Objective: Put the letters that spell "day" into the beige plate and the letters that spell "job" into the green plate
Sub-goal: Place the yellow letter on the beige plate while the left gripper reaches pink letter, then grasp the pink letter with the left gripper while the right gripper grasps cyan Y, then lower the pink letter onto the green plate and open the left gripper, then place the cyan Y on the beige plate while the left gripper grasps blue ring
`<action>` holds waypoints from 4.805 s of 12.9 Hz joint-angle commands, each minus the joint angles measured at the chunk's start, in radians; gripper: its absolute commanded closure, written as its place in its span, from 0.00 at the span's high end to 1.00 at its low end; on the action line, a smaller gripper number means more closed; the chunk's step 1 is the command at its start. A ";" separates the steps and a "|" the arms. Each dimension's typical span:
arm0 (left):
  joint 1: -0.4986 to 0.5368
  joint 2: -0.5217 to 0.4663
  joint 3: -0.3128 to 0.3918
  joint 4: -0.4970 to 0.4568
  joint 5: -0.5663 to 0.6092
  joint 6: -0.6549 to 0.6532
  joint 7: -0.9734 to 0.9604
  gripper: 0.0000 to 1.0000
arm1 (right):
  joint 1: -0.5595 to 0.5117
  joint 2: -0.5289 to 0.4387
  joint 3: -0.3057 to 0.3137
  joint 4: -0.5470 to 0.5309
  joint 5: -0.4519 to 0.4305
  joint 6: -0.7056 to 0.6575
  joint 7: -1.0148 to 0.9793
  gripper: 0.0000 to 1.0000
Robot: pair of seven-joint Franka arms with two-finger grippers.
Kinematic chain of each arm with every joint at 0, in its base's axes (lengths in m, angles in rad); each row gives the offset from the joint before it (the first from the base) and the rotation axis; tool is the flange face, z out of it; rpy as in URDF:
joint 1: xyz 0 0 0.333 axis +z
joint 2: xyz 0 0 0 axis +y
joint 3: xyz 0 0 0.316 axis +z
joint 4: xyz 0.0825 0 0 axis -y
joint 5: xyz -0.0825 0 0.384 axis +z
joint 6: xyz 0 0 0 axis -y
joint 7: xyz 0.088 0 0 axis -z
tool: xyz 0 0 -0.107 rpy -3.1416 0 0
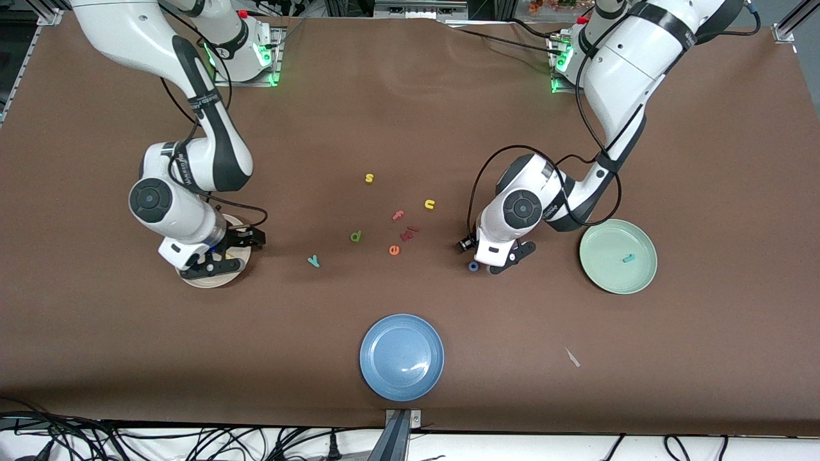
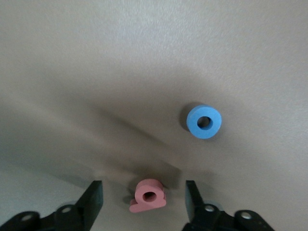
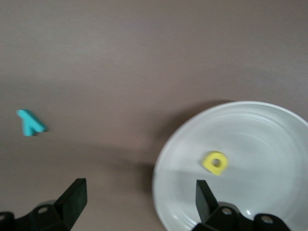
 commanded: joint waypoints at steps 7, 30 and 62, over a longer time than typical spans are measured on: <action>-0.025 0.016 0.010 0.018 0.031 0.004 -0.051 0.54 | 0.021 0.172 0.100 0.241 0.016 -0.076 0.073 1.00; 0.349 -0.108 0.004 0.067 0.062 -0.169 0.610 0.16 | 0.091 0.299 0.100 0.285 -0.092 -0.009 0.076 0.72; -0.087 0.127 0.117 0.325 0.004 -0.038 0.196 0.85 | 0.082 0.071 -0.020 0.124 -0.070 -0.105 0.043 0.04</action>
